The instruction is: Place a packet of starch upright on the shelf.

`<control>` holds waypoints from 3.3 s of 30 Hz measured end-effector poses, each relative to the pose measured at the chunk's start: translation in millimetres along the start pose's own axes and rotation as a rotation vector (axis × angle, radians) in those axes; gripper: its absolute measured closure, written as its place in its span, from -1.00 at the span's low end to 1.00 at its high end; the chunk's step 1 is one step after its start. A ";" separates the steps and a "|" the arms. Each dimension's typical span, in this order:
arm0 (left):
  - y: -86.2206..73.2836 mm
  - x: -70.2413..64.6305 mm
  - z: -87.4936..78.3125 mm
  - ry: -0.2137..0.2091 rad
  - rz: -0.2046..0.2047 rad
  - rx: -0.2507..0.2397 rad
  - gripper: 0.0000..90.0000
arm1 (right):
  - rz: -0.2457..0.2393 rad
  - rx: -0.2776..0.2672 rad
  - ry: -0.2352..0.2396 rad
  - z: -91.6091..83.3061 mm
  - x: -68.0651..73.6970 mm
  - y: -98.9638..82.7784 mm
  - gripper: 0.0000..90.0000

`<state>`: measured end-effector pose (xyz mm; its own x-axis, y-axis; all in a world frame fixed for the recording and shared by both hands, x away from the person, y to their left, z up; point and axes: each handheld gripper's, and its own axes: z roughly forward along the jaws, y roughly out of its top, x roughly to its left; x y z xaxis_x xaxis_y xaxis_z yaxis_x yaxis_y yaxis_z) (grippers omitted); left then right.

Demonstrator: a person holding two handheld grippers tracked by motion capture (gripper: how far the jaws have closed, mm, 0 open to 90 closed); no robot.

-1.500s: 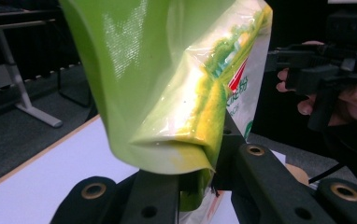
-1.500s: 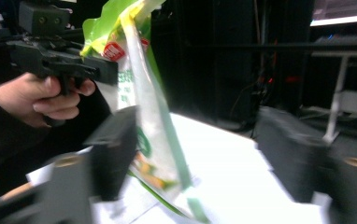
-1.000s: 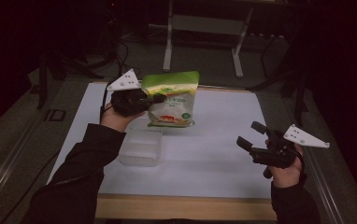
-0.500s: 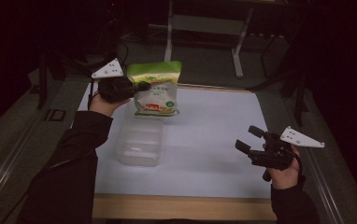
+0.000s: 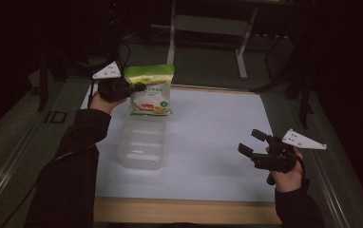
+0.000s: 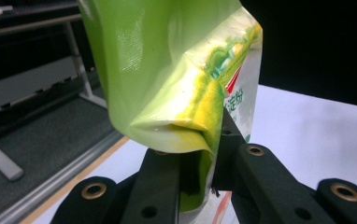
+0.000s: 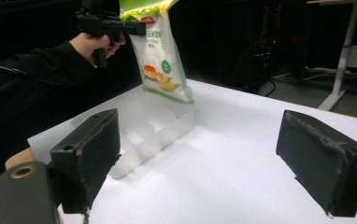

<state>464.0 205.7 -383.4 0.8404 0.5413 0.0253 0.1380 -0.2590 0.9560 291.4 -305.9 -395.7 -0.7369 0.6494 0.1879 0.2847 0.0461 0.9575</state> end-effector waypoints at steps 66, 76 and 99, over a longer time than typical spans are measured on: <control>-48.0 -13.0 -1.3 0.167 -0.264 0.156 -0.96 | 0.058 0.054 0.021 -4.8 -4.0 -18.7 -0.69; -50.6 -35.9 -16.3 0.178 -0.260 0.161 -0.96 | 0.066 0.069 0.028 -2.8 -3.0 -26.5 -0.69; -36.5 -116.3 -33.6 0.059 -0.202 0.101 -0.96 | 0.060 0.079 0.004 1.0 -6.0 -34.7 -0.69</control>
<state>343.6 179.1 -411.4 0.7588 0.6353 -0.1439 0.3545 -0.2174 0.9094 286.6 -310.7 -430.4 -0.7195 0.6497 0.2455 0.3758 0.0670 0.9243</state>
